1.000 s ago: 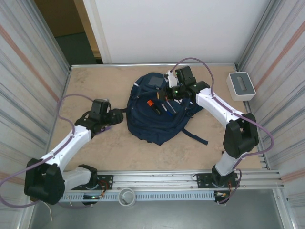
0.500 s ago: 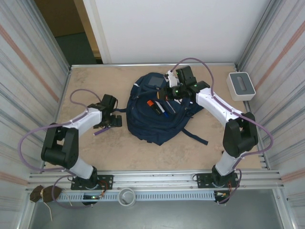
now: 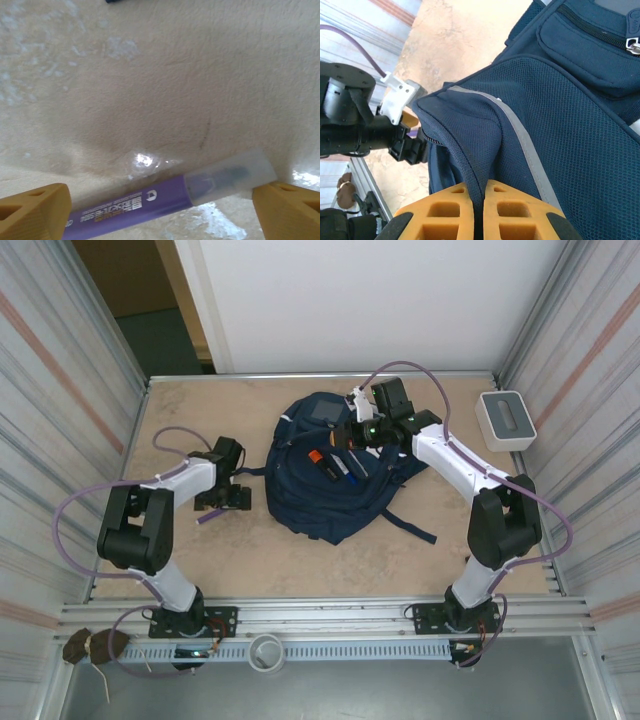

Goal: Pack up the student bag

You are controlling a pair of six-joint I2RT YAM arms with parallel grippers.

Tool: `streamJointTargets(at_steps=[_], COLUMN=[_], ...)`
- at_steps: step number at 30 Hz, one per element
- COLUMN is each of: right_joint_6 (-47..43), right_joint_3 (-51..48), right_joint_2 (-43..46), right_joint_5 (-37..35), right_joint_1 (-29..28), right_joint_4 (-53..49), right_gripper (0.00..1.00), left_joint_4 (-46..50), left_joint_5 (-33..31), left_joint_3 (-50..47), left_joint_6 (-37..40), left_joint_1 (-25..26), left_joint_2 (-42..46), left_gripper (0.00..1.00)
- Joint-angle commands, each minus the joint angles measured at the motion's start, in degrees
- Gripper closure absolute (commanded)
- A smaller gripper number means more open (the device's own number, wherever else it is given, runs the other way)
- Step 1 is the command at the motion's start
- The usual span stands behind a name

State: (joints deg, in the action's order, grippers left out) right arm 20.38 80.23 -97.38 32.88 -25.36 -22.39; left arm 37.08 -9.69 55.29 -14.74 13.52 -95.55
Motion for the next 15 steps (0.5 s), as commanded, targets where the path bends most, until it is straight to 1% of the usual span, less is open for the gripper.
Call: streamJointTargets(at_steps=[1, 3, 7, 8, 9, 10, 15], right_joint_6=[0.36, 0.36, 0.25, 0.27, 0.27, 0.27, 0.27], right_joint_3=[-0.07, -0.04, 0.04, 0.02, 0.10, 0.16, 0.30], right_joint_2=[0.27, 0.27, 0.46, 0.44, 0.39, 0.39, 0.24], right_joint_5=[0.38, 0.51, 0.13, 0.07, -0.02, -0.03, -0.32], right_joint_1=[0.93, 1.00, 0.93, 0.93, 1.00, 1.02, 1.02], right_joint_4=[2.09, 2.00, 1.74, 1.65, 1.65, 1.64, 1.34], right_gripper=[1.00, 1.00, 1.00, 1.00, 1.00, 1.00, 1.00], left_joint_4=[-0.13, -1.07, -2.18, -2.18, -2.30, -2.59, -4.69], left_joint_5=[2.50, 3.73, 5.85, 6.00, 6.08, 6.26, 9.05], left_joint_3=[1.05, 0.72, 0.35, 0.43, 0.37, 0.20, -1.04], left_joint_6=[1.87, 2.14, 2.57, 2.70, 2.70, 2.70, 2.14], left_joint_1=[-1.43, -2.62, -4.28, -4.38, -4.38, -4.38, -4.38], left_joint_2=[-1.52, -2.07, -2.71, -2.72, -2.60, -2.34, 0.10], left_gripper=[0.12, 0.20, 0.42, 0.49, 0.53, 0.56, 0.79])
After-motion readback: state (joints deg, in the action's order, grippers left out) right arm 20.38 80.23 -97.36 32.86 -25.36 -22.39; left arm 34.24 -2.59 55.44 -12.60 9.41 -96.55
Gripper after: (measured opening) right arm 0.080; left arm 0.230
